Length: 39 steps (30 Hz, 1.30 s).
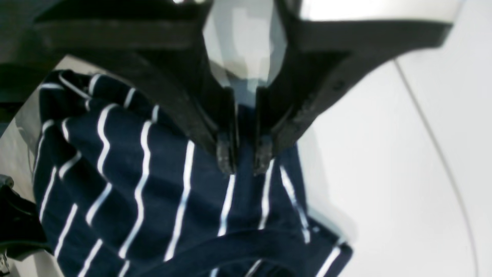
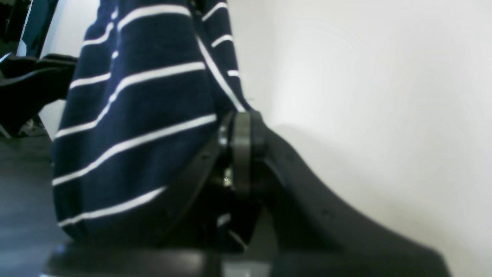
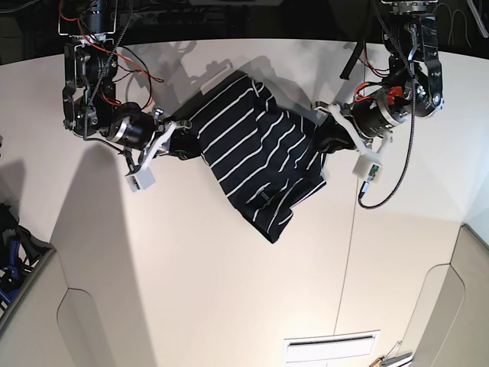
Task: Fold the T-shirt properly
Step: 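Hold the bundle with both grippers and pull its sides to square it, then open both grippers and move them away from the folded shirt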
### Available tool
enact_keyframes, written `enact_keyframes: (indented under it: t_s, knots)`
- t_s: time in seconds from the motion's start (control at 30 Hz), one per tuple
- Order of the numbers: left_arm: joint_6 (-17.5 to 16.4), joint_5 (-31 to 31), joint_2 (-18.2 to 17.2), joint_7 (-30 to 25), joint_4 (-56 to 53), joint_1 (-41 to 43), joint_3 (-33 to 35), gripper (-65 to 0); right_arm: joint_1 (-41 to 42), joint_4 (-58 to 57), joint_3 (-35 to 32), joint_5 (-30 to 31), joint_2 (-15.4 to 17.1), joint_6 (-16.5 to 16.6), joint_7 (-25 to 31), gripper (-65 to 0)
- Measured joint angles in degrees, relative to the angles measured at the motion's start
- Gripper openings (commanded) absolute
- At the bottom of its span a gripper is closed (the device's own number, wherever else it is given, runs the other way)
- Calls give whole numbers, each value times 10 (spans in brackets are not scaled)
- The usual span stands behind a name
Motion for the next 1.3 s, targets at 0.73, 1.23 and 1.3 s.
enact_keyframes:
  t_s: [0.73,1.23,1.3]
  knots:
    - [62,89,11,-58,-132,-111,75,-566,-46,3,0,55,0,2,-10,-650]
    - [64,91,22,-59,-178,-164,76,-566,-51,6,-14,58,-85,5,-39,-650]
    - [64,90,22,-59,-178,-163,76,-566,-51,6,-27,58,-85,4,-39,-650]
